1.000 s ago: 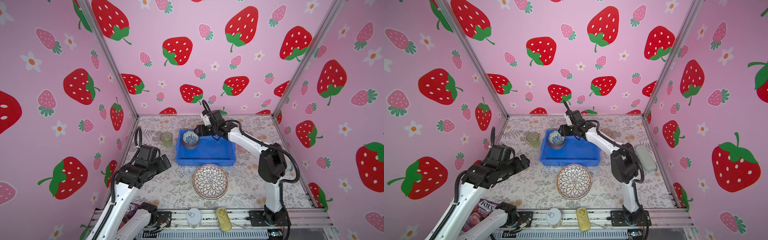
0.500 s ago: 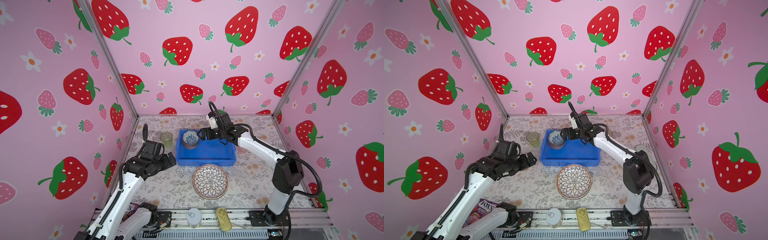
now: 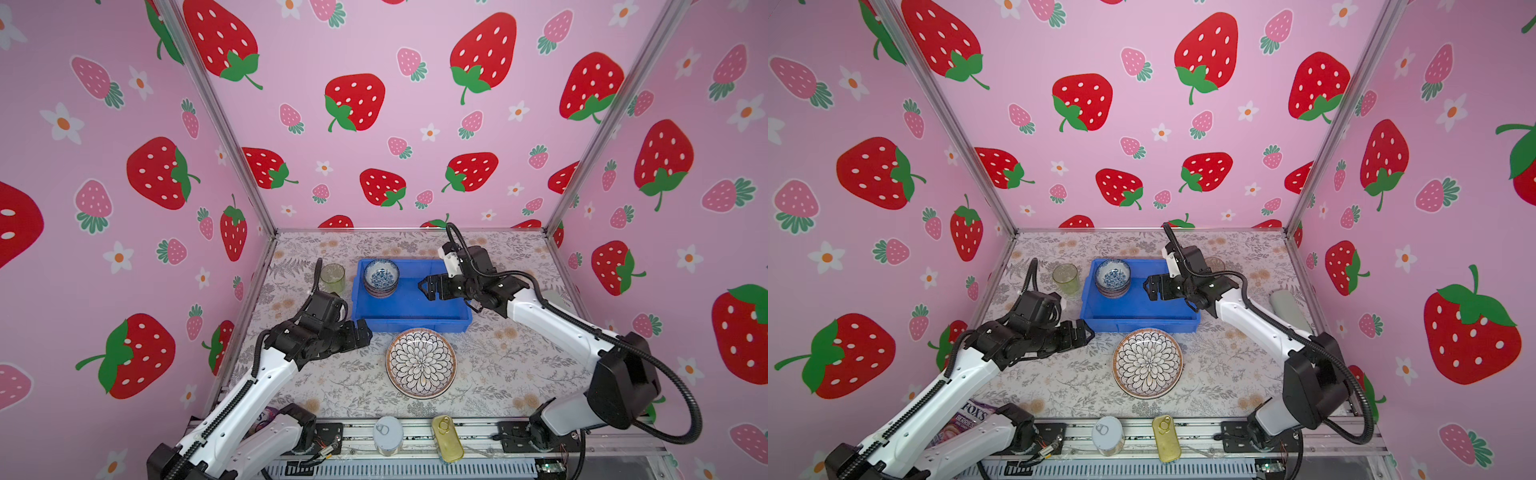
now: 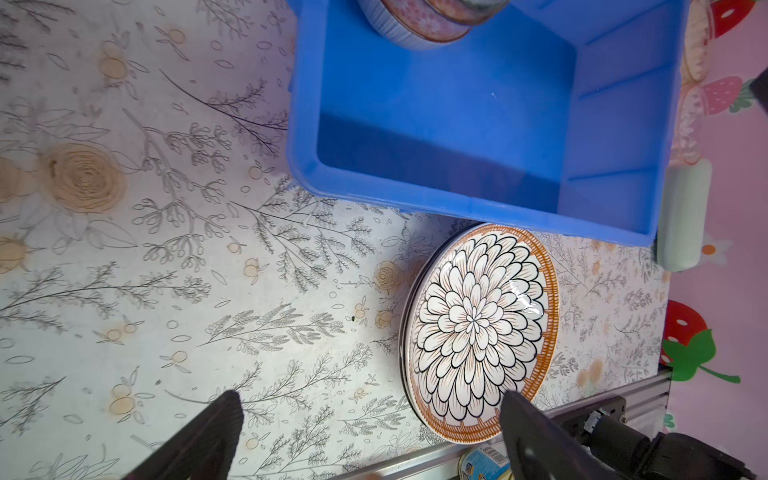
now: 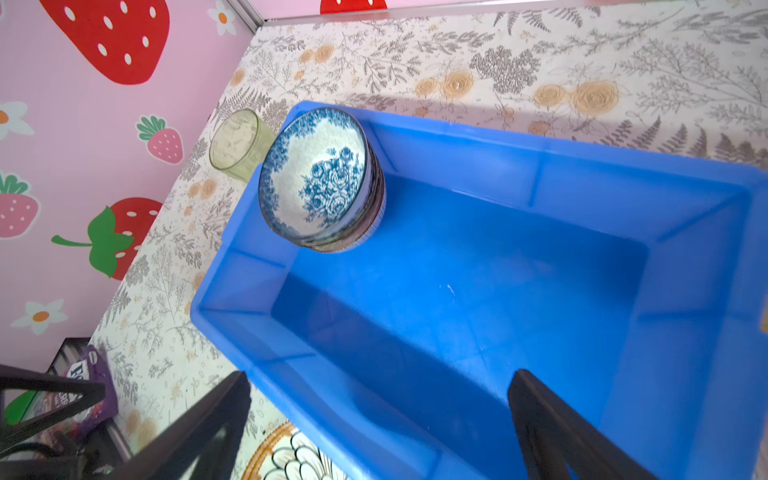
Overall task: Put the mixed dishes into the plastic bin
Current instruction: 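Move both grippers down to the flower plate rim nearest the bin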
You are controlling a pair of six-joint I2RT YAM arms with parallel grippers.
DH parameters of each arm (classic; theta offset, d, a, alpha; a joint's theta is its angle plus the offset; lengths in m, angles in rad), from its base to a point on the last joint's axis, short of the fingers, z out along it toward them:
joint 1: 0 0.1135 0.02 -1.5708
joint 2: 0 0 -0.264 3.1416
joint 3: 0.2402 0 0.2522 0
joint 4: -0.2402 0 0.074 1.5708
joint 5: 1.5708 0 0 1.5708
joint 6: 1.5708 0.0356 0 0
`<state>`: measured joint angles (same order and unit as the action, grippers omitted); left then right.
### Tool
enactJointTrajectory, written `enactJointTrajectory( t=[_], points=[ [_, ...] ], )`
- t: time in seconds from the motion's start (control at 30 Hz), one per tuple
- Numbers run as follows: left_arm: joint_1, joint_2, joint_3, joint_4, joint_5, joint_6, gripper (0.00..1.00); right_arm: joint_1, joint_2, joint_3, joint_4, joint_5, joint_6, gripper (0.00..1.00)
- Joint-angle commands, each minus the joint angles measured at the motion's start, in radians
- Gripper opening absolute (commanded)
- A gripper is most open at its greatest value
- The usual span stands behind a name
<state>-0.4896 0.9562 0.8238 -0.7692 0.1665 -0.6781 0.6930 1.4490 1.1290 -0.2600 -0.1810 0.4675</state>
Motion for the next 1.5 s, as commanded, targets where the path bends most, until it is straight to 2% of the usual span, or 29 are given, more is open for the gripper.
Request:
enactJointTrajectory(
  t=[0.0, 0.2, 0.4, 0.63, 0.9, 1.17, 1.47],
  points=[
    [-0.086, 0.01, -0.043, 0.133, -0.06, -0.09, 0.99, 0.0, -0.107, -0.068, -0.04, 0.022, 0.002, 0.99],
    [-0.245, 0.102, -0.057, 0.239, -0.134, -0.158, 0.99, -0.001, -0.238, -0.192, -0.125, 0.01, 0.05, 0.96],
    [-0.315, 0.179, -0.067, 0.303, -0.142, -0.196, 0.99, 0.0, -0.349, -0.317, -0.157, -0.028, 0.086, 0.89],
    [-0.336, 0.218, -0.068, 0.312, -0.135, -0.204, 0.99, 0.0, -0.401, -0.434, -0.115, -0.113, 0.129, 0.8],
    [-0.337, 0.147, -0.113, 0.312, -0.177, -0.254, 0.99, 0.008, -0.406, -0.548, -0.076, -0.172, 0.178, 0.77],
    [-0.336, 0.078, -0.144, 0.291, -0.218, -0.291, 0.99, 0.067, -0.347, -0.602, 0.046, -0.177, 0.234, 0.72],
    [-0.337, 0.062, -0.161, 0.285, -0.225, -0.305, 0.99, 0.072, -0.297, -0.609, 0.064, -0.168, 0.236, 0.7]
  ],
)
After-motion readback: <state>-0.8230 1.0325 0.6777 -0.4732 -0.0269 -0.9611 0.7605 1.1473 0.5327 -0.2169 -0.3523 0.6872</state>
